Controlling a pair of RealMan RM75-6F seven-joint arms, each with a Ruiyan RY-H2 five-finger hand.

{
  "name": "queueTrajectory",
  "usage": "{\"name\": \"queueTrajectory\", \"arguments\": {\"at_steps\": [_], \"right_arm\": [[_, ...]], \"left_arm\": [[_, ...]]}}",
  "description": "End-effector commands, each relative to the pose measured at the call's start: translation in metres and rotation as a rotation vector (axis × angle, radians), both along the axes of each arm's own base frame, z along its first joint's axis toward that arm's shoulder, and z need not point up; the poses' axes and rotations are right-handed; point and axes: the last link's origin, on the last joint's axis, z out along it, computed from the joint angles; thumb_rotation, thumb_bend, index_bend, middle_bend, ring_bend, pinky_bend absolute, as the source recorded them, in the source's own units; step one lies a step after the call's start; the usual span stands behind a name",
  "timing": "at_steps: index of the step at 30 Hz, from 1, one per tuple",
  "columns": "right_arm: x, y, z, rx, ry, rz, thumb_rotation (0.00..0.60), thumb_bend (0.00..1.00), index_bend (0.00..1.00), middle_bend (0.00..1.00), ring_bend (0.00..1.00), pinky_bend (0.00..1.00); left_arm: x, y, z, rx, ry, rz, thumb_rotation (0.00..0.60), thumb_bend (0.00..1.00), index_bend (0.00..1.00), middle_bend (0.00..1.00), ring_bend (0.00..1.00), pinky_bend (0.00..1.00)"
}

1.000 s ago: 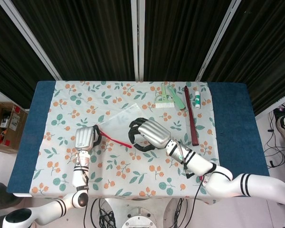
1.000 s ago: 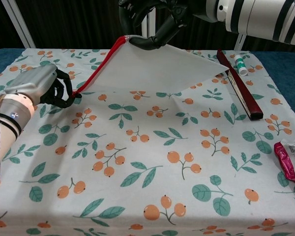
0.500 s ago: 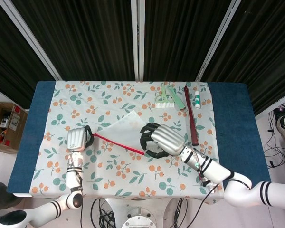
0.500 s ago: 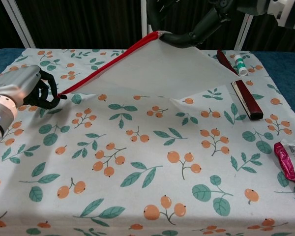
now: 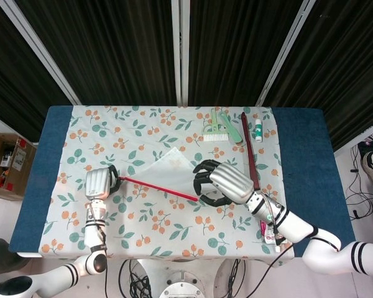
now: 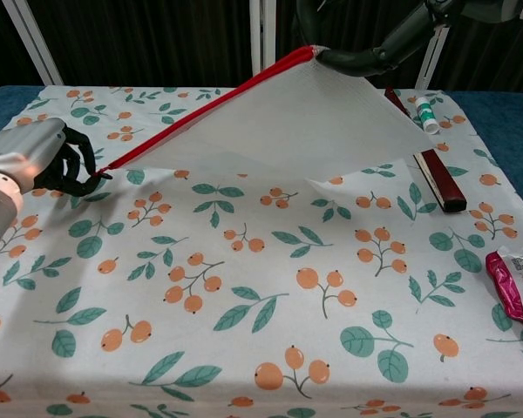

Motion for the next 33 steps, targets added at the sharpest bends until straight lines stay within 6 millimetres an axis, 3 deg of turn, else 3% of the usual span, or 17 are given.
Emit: {"name": "queueTrajectory", "arguments": {"at_steps": [1, 3, 5, 11, 13, 17, 18, 19, 22, 27, 31, 33], "right_arm": [[-0.002, 0.001, -0.007, 0.008, 0.018, 0.006, 0.6, 0.44, 0.91, 0.51, 0.27, 0.24], [-0.003, 0.003, -0.013, 0.015, 0.028, 0.011, 0.6, 0.44, 0.91, 0.5, 0.27, 0.24], [-0.004, 0.003, -0.019, 0.006, 0.046, 0.023, 0.6, 0.44, 0.91, 0.5, 0.27, 0.24], [-0.015, 0.011, -0.042, 0.026, 0.15, 0.047, 0.6, 0.42, 0.85, 0.46, 0.26, 0.24], [-0.021, 0.014, -0.049, 0.054, 0.209, 0.041, 0.6, 0.36, 0.71, 0.41, 0.23, 0.21], [-0.035, 0.02, -0.053, 0.115, 0.344, 0.02, 0.6, 0.17, 0.15, 0.19, 0.05, 0.06], [-0.037, 0.02, -0.052, 0.124, 0.365, 0.01, 0.6, 0.12, 0.05, 0.12, 0.02, 0.02], [-0.041, 0.021, -0.051, 0.135, 0.39, -0.009, 0.6, 0.09, 0.01, 0.08, 0.0, 0.01], [-0.055, 0.018, -0.043, 0.172, 0.456, -0.087, 0.6, 0.02, 0.0, 0.0, 0.0, 0.0], [-0.083, 0.012, -0.024, 0.225, 0.472, -0.262, 0.6, 0.0, 0.0, 0.0, 0.0, 0.0], [-0.116, 0.007, 0.002, 0.096, 0.351, -0.401, 0.6, 0.01, 0.0, 0.0, 0.0, 0.0], [-0.134, 0.01, 0.014, 0.019, 0.323, -0.44, 0.6, 0.06, 0.0, 0.04, 0.0, 0.0]], "left_arm": [[0.003, -0.002, 0.002, -0.017, 0.002, -0.012, 0.6, 0.35, 0.41, 0.53, 0.49, 0.63], [0.008, -0.003, 0.006, -0.01, -0.009, -0.028, 0.6, 0.25, 0.22, 0.32, 0.29, 0.51], [0.012, -0.004, 0.012, 0.007, -0.018, -0.051, 0.6, 0.2, 0.17, 0.2, 0.18, 0.4], [0.022, -0.007, 0.033, 0.035, -0.039, -0.089, 0.6, 0.15, 0.14, 0.15, 0.14, 0.28], [0.024, -0.008, 0.042, 0.046, -0.041, -0.1, 0.6, 0.15, 0.14, 0.15, 0.14, 0.27], [0.024, -0.01, 0.059, 0.06, -0.045, -0.113, 0.6, 0.13, 0.14, 0.15, 0.14, 0.24], [0.024, -0.011, 0.062, 0.063, -0.047, -0.116, 0.6, 0.13, 0.14, 0.15, 0.14, 0.23], [0.024, -0.012, 0.067, 0.07, -0.049, -0.12, 0.6, 0.12, 0.14, 0.15, 0.14, 0.23], [0.02, -0.015, 0.078, 0.091, -0.047, -0.124, 0.6, 0.09, 0.14, 0.14, 0.14, 0.23], [0.006, -0.022, 0.09, 0.081, -0.069, -0.093, 0.6, 0.09, 0.14, 0.14, 0.14, 0.23], [-0.014, -0.033, 0.106, 0.044, -0.071, -0.062, 0.6, 0.09, 0.15, 0.14, 0.14, 0.23], [-0.027, -0.038, 0.115, 0.046, -0.043, -0.05, 0.6, 0.09, 0.15, 0.15, 0.14, 0.23]]}}
